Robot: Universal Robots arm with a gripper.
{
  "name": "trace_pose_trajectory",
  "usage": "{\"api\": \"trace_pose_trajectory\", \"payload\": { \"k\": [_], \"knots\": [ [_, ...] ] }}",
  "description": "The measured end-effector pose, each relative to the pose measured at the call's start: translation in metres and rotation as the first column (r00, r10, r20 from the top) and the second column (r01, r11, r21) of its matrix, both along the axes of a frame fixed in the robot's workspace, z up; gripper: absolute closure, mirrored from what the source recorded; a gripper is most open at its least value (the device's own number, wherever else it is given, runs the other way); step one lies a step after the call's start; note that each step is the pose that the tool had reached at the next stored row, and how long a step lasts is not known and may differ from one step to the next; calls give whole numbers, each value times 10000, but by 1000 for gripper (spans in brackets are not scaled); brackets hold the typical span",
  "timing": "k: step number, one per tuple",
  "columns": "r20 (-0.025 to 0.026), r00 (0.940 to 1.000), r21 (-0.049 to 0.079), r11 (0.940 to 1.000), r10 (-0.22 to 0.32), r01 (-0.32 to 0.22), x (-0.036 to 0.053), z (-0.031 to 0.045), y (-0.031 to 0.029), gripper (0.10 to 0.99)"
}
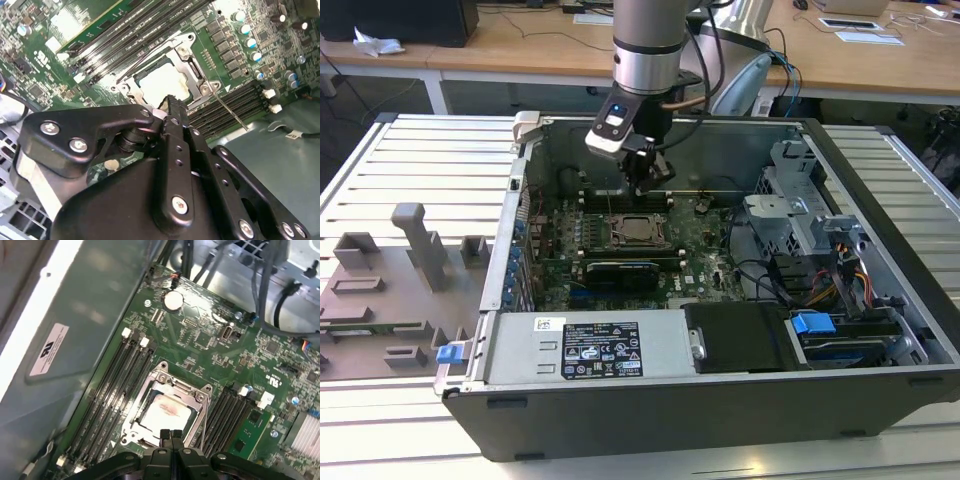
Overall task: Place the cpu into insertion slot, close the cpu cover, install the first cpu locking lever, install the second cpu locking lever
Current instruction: 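Install the first cpu locking lever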
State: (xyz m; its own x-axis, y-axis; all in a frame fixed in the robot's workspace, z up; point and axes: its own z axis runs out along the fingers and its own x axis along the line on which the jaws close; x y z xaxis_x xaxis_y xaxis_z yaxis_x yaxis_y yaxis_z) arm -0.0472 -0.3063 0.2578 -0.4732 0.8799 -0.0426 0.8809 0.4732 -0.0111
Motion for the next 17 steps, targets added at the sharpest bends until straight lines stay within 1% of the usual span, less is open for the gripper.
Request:
{"api": "trace_pose_trajectory", "payload": {
  "k": [4,7,9,12,13,15,17],
  "knots": [
    [0,9988,0,9988,494,-494,0,0,0,980],
    [0,9951,0,9951,993,-993,0,0,0,980],
    [0,9912,0,9912,1323,-1323,0,0,0,980],
    [0,9874,-1,9874,1580,-1580,0,0,0,980],
    [0,9842,0,9842,1768,-1768,0,0,0,980],
    [0,9817,0,9817,1903,-1903,0,0,0,980],
    [0,9767,0,9767,2145,-2145,0,0,0,980]
  ]
}}
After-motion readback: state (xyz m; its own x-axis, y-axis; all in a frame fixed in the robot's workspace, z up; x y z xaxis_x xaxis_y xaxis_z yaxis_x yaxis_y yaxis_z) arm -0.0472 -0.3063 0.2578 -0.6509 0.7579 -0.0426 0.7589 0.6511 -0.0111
